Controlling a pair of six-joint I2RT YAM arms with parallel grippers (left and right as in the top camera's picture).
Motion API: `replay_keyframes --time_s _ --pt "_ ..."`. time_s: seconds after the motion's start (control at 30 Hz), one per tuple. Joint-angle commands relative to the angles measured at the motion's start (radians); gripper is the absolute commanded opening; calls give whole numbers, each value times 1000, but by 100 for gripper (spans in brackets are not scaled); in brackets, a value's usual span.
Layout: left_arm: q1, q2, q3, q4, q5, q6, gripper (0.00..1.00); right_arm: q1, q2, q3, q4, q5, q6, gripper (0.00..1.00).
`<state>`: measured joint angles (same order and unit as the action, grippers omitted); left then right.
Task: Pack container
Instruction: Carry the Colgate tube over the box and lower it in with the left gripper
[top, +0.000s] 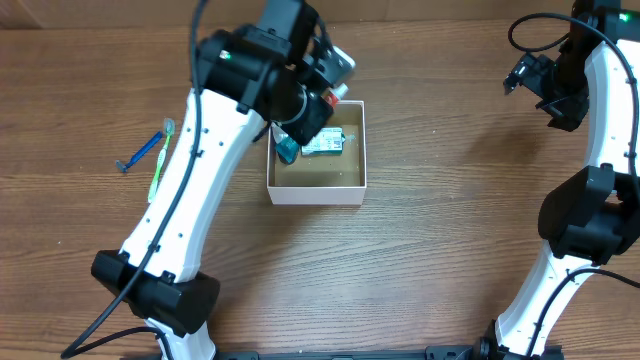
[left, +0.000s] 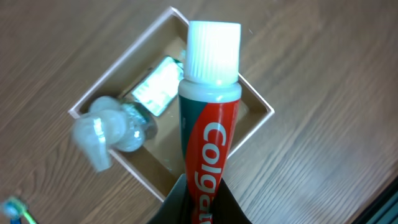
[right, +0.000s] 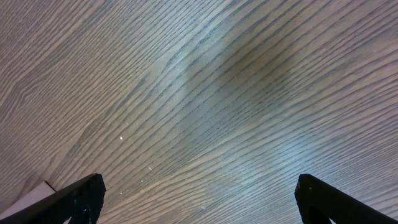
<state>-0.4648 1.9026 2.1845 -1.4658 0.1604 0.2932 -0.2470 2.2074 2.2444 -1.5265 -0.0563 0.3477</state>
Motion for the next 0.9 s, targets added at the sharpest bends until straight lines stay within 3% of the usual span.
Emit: replay_keyframes --time_s 0.0,0.3,0.57,0.87 --pt "-46 -18 -93 11 -2 143 9 3 -40 21 4 -5 8 100" --pt "-56 -12 -331 145 -2 203 18 3 -40 21 4 -5 9 100" --pt "-55 -12 -539 284 -3 273 17 3 -40 21 4 -5 9 100" --pt "-53 -14 -530 318 -7 225 18 3 -40 21 4 -5 9 100"
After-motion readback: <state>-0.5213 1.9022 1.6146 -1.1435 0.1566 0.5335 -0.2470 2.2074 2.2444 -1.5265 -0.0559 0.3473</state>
